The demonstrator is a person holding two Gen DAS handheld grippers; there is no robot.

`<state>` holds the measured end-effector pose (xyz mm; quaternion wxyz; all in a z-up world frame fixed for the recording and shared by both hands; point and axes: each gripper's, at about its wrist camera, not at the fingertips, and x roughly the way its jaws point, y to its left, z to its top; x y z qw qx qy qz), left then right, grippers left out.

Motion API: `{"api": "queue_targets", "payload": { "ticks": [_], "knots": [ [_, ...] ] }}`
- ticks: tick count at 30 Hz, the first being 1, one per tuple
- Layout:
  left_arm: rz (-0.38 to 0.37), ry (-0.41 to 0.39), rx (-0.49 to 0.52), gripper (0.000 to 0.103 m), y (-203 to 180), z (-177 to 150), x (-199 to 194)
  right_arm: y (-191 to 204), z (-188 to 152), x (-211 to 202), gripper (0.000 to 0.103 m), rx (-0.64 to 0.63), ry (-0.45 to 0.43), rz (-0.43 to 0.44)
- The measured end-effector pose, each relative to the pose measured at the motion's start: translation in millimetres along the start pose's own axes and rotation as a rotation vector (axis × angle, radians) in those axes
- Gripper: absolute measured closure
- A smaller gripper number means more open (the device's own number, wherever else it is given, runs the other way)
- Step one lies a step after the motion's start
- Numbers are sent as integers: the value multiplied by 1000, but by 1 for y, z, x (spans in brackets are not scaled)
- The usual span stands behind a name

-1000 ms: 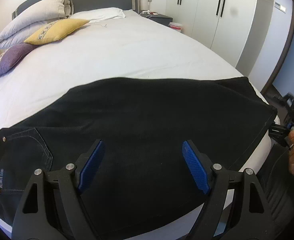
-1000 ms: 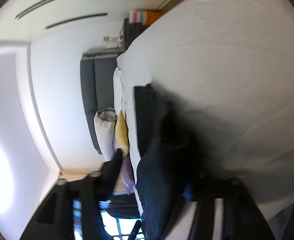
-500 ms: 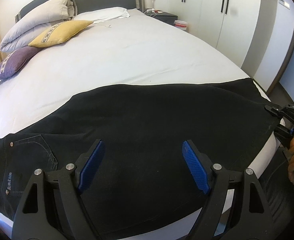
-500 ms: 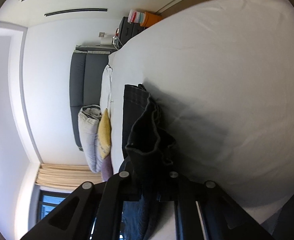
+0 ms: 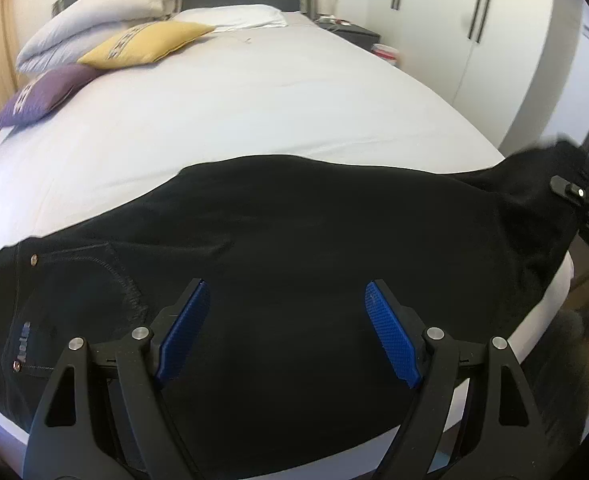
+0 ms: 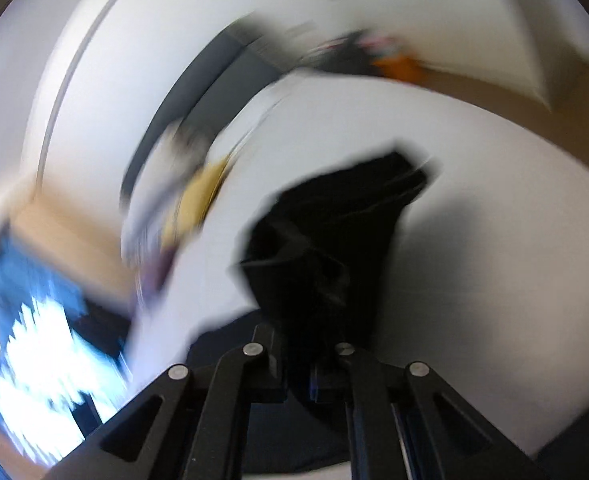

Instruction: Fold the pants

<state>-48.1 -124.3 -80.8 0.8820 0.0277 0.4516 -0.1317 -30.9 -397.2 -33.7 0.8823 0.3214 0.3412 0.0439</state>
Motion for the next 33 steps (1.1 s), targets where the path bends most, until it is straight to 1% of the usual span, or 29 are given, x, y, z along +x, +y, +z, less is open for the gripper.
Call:
{"api": "queue_targets", "payload": {
  "ticks": [1,2,4,6,9,11,14,17,18,19,21,25,29,32,33],
  "knots": [
    [5,4,-11,23,5,-1,0,24,-8,12,95,-100,48,-11],
    [9,6,-19,23,10,-1,0,57,-23,30,95,-244,120,-25],
    [11,16,-39,23,19,-3,0,92,-49,53,95,-383,185,-32],
    [3,26,-57,23,26,-5,-1,111,-71,73,95,-451,237,-41],
    [-34,40,-80,22,33,-8,0,122,-88,85,95,-494,268,-47],
    [-69,53,-105,20,36,-8,3,122,-92,84,95,-507,270,-50],
    [-124,77,-143,19,37,-6,8,116,-90,79,95,-488,260,-52],
    [-233,119,-210,17,36,-4,15,110,-84,77,95,-483,239,-55],
    [-286,143,-249,17,35,-4,19,112,-83,79,95,-487,232,-55],
    [-322,167,-281,17,36,-3,24,114,-83,78,95,-498,223,-56],
    [-371,204,-332,17,37,-1,31,120,-85,75,95,-523,210,-55],
    [-454,242,-414,16,41,1,35,126,-85,74,95,-554,193,-58],
    [-533,264,-473,16,49,4,35,126,-85,73,95,-569,179,-70],
    [-568,257,-490,16,59,2,29,119,-76,74,95,-514,181,-79],
    [-588,258,-506,15,63,0,28,119,-75,74,95,-520,179,-86]
  ]
}}
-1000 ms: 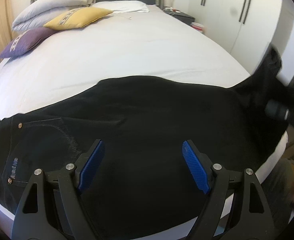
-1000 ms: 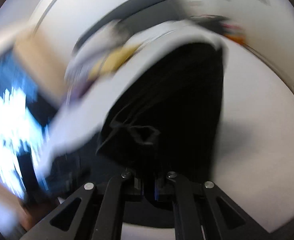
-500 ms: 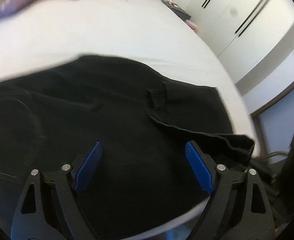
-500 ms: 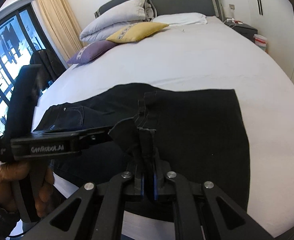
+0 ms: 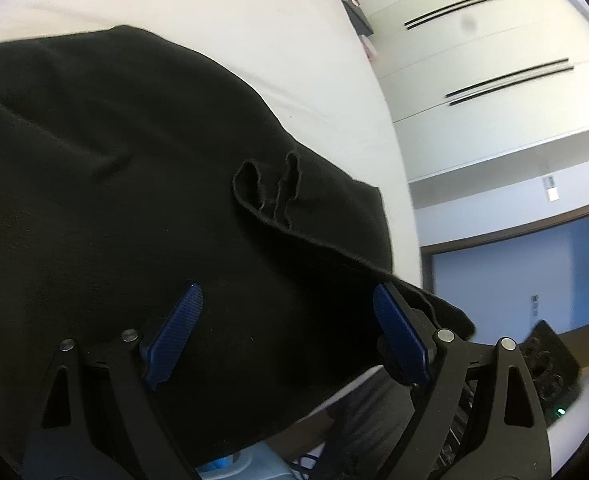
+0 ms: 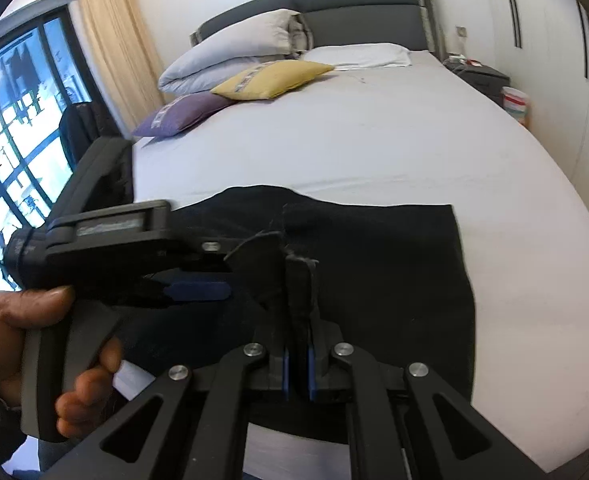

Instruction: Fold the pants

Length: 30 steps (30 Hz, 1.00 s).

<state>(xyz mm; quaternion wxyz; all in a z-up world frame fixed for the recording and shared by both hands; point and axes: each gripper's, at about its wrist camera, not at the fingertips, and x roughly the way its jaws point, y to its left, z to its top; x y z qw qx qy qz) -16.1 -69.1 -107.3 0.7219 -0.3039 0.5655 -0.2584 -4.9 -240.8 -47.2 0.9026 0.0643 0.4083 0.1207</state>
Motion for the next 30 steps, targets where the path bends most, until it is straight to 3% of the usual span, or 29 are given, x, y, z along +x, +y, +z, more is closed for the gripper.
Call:
{"api": "queue_targets", "payload": {
  "ticks": [3,10,14,19,24,26,27,30],
  "knots": [
    [-41,16,-61,5,11,0,-3,10,1,-2,95,-50,-6,-16],
    [-148,53,-112,5,14,6,-2,47,-7,-2,95,-233,-24,-82],
    [-271,21,-166,5,19,10,-16,50,-8,1,95,-259,-15,-100],
    [-205,68,-150,5,23,12,-15,51,-8,-2,95,-264,-27,-95],
    [-266,82,-131,8,18,14,-14,64,-13,-3,95,-314,-33,-94],
    [-287,97,-124,38,16,16,-13,68,-13,-3,95,-319,-33,-88],
    [-281,110,-129,65,16,16,-12,71,-14,-3,95,-323,-34,-85],
    [-274,108,-128,87,21,18,-21,81,-17,-5,94,-350,-47,-85]
  ]
}}
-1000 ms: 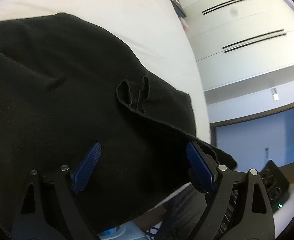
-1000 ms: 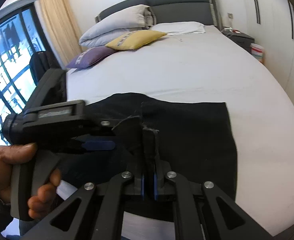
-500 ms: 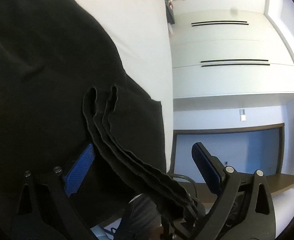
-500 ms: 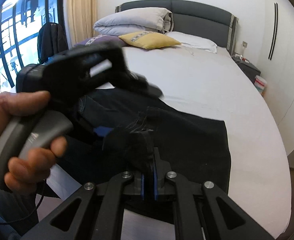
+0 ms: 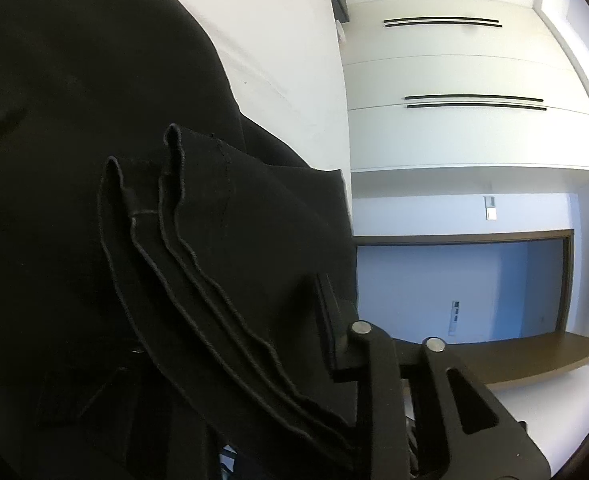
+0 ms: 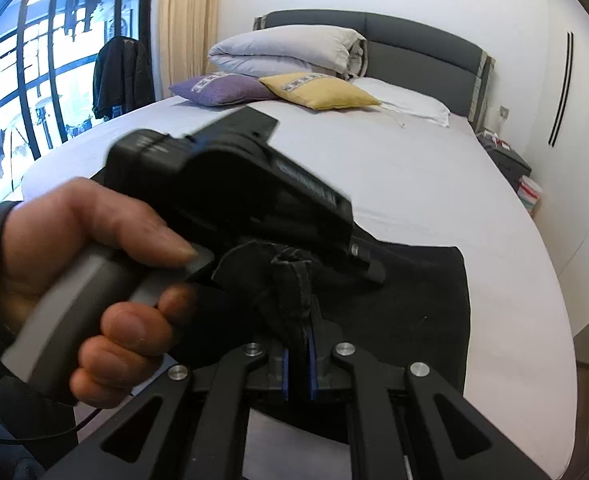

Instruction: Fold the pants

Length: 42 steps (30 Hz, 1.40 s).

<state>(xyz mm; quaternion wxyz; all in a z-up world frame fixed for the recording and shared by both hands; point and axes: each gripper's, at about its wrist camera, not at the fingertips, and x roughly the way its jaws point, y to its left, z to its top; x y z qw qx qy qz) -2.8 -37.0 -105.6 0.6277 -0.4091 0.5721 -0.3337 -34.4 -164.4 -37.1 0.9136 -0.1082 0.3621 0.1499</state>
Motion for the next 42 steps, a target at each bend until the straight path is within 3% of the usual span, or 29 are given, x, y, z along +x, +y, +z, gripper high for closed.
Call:
{"api": "queue_targets", "payload": {
  "ticks": [3,8,14,17,20,21,23,27,30,33,35,38,39,40,41,42],
  "knots": [
    [5,-22,17,96,-1,3,-24,8,5,0,94,-15,-10,15],
    [52,-59,84,97,-10,11,-60,34,20,4,94,-53,-34,64],
    [171,-126,139,97,-3,7,-131,64,35,32,93,-47,-31,152],
    [220,-126,63,97,30,9,-140,67,26,66,90,-22,57,194],
    [198,-126,57,96,40,2,-150,66,6,99,84,27,227,255],
    [208,-127,61,95,35,-1,-158,60,2,95,81,66,222,283],
    [254,-126,89,93,30,0,-175,42,-2,83,52,146,224,348],
    [428,-120,185,84,7,-14,-204,-14,-12,54,49,342,194,427],
    [532,-194,229,81,-16,-24,-226,-72,-11,35,49,533,102,457],
    [465,-238,265,81,-32,-32,-233,-112,-9,44,49,712,45,535],
    [430,-222,326,81,-49,-38,-220,-121,-12,58,49,764,33,608],
    [444,-153,370,81,-44,-41,-194,-123,-32,98,50,847,115,702],
    [469,-138,380,81,-38,-46,-189,-119,-47,114,53,857,179,689],
    [478,-137,409,81,-36,-51,-190,-116,-61,124,84,841,221,641],
    [473,-151,436,81,-35,-60,-191,-118,-69,124,103,822,212,604],
    [468,-169,442,81,-34,-66,-200,-122,-78,121,103,824,201,599]
  ]
}}
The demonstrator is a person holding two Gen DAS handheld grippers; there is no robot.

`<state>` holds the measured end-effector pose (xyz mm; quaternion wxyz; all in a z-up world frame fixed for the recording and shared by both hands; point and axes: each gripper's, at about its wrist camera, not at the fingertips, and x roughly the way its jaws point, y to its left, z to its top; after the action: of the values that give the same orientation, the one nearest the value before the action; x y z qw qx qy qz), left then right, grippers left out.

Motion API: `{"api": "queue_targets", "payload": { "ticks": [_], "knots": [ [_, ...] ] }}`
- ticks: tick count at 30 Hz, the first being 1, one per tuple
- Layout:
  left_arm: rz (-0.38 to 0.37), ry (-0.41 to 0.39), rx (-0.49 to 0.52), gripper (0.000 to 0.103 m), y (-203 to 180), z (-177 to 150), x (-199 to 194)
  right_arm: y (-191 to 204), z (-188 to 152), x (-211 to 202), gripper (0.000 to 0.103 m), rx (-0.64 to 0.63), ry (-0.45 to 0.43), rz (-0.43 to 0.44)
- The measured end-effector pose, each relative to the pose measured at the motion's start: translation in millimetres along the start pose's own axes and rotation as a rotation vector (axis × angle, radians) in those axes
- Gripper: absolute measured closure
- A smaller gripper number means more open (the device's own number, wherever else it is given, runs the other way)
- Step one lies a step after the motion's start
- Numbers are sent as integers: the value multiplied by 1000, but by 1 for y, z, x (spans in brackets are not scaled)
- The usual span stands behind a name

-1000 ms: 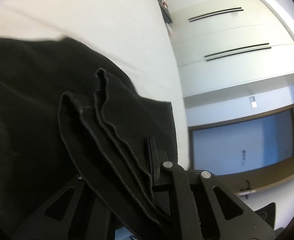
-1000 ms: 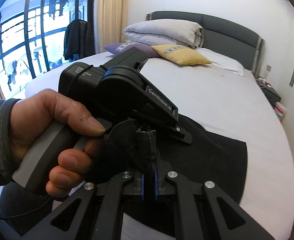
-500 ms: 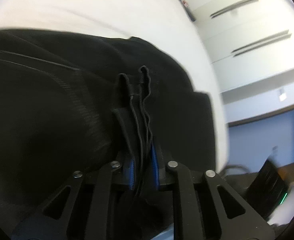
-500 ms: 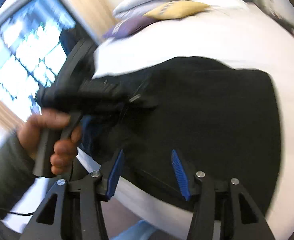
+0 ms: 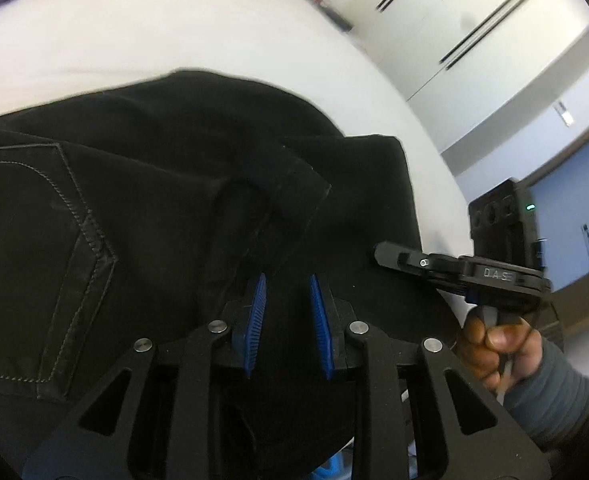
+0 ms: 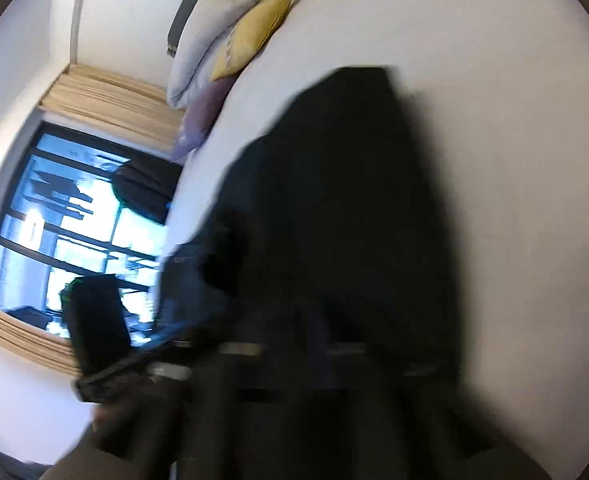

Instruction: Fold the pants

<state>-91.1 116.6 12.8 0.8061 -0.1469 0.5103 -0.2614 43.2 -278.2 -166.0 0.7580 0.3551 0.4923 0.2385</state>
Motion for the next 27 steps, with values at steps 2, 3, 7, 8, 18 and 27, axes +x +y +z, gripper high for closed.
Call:
{"api": "queue_targets", "payload": {
  "ticks": [2,3,7,8,18,27],
  "knots": [
    [12,-38,-25,81,10,-3,-20,-11,-5,-20,103,45,-15,10],
    [60,-70,-20,81,12,-5,-37,-12,-6,-30,101,55,-15,-11],
    [285,-174,-65,81,32,-4,-102,13,-7,-54,55,-11,-37,-37],
    [298,-196,-74,81,31,-1,-111,23,-4,-53,54,-22,-37,-17],
    [114,-19,75,78,-58,-29,-17,19,-7,-3,82,-18,85,87],
    [136,-261,-49,77,-16,-56,-138,34,-26,-78,45,-87,-69,149]
  ]
}}
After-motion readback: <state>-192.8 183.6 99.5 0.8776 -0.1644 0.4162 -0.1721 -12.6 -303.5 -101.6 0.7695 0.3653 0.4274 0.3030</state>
